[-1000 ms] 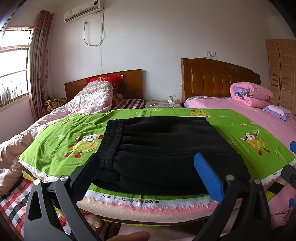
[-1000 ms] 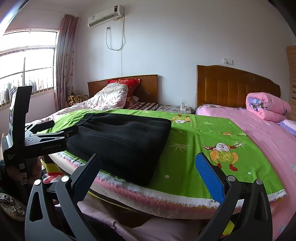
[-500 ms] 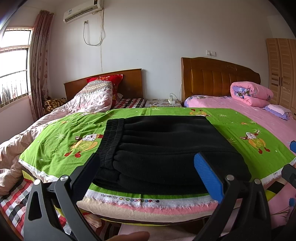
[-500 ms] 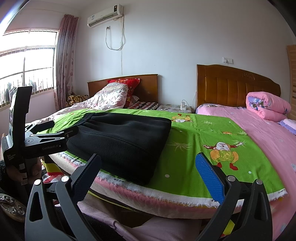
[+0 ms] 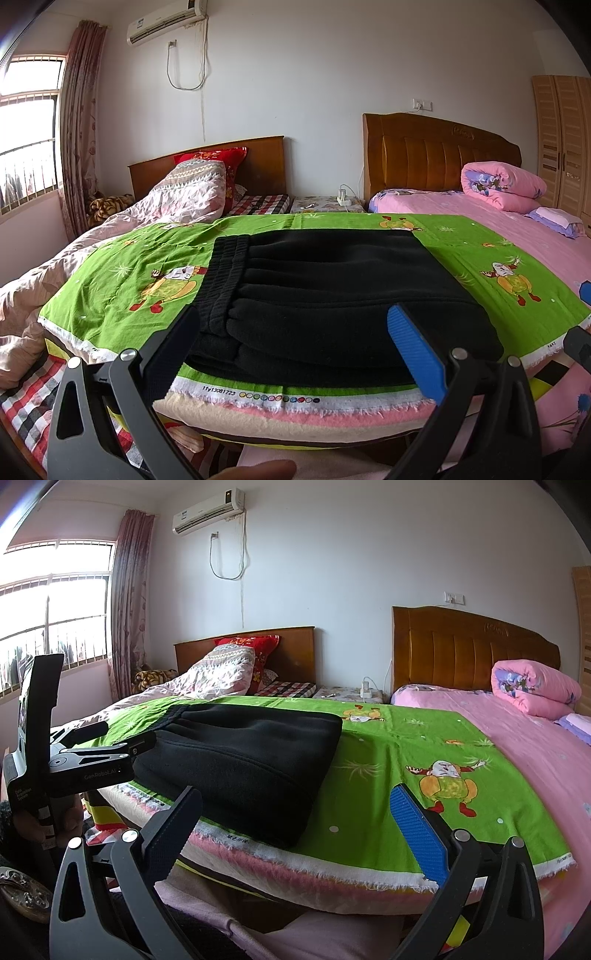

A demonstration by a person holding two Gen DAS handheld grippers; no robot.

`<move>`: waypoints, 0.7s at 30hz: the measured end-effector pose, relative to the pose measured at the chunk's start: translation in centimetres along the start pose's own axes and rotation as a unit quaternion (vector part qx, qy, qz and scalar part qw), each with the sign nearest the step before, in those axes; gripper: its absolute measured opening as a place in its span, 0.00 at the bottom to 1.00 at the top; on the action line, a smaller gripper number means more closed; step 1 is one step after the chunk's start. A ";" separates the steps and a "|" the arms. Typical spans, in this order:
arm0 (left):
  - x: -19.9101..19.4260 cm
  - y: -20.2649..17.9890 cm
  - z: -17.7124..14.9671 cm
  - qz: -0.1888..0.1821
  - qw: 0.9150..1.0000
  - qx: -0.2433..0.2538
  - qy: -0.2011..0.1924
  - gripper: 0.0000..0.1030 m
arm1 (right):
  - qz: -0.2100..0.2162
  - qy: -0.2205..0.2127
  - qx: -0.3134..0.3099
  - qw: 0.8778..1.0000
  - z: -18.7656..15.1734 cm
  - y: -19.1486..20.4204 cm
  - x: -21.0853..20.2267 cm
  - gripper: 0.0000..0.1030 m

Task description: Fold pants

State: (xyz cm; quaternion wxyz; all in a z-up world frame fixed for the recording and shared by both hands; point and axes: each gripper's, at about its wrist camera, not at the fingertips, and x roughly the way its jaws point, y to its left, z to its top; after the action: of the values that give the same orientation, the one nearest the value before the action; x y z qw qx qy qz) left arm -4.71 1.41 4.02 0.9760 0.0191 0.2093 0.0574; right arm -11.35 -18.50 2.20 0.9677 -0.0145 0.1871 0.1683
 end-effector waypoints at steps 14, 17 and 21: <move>0.0 -0.2 0.0 0.011 1.000 0.015 -0.003 0.99 | 0.002 0.002 0.001 1.000 -0.1 0.0 0.1 0.96; 0.0 -0.2 -0.1 0.021 1.000 0.013 -0.006 0.99 | 0.002 0.002 0.001 1.000 -0.1 0.1 0.1 0.96; 0.4 0.2 -0.2 0.024 1.000 0.006 0.002 0.99 | 0.002 0.002 0.002 1.000 0.0 0.0 0.1 0.96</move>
State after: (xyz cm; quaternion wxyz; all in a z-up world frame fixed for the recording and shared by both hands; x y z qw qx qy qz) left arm -4.47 1.64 3.69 0.9738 0.0303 0.2108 0.0798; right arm -11.26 -18.43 2.11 0.9670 -0.0129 0.1893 0.1700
